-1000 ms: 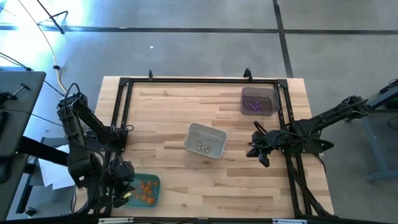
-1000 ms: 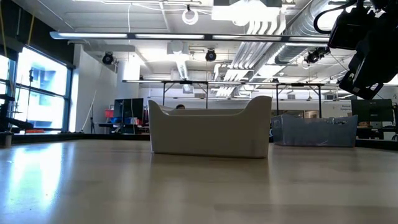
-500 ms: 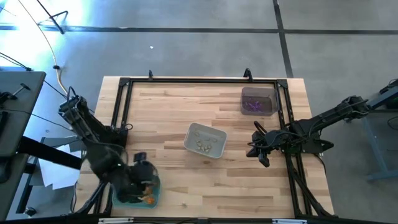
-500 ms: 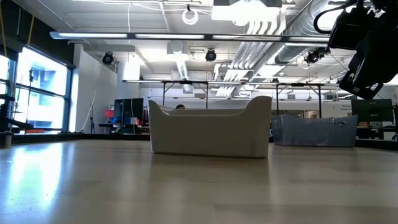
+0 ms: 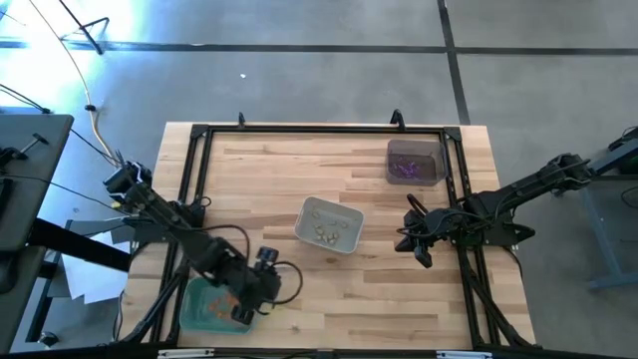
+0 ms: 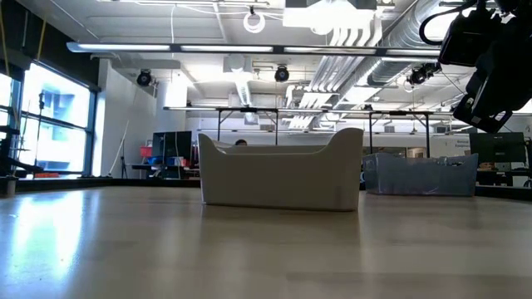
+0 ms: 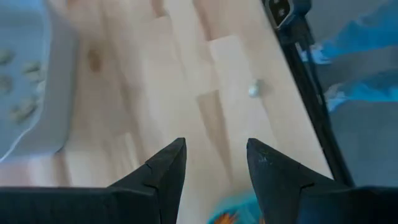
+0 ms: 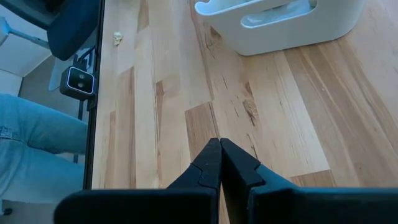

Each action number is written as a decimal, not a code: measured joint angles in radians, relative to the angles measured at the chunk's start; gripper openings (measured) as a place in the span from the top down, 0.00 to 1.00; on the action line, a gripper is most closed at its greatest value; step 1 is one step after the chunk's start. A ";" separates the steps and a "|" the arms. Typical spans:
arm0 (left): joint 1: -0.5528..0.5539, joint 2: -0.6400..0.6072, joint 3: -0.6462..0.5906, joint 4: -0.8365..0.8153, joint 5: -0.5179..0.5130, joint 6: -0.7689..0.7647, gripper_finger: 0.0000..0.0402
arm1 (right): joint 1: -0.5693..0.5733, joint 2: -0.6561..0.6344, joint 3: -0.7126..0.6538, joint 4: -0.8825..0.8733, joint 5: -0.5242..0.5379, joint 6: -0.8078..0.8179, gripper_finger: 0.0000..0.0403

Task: Sort Halloween decoration
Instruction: Put the white skull toy into the white bin, then return to Home Position

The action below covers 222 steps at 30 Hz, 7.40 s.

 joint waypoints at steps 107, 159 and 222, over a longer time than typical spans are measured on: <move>0.011 0.033 0.000 0.363 -0.001 -0.196 0.95 | 0.000 0.000 0.000 -0.001 0.000 0.000 1.00; 0.621 0.353 0.000 0.448 -0.009 0.004 0.91 | 0.000 -0.001 0.000 -0.007 0.000 0.000 1.00; 0.152 -0.396 -0.003 0.128 -0.110 0.087 0.55 | 0.000 0.000 0.000 -0.015 0.000 0.000 1.00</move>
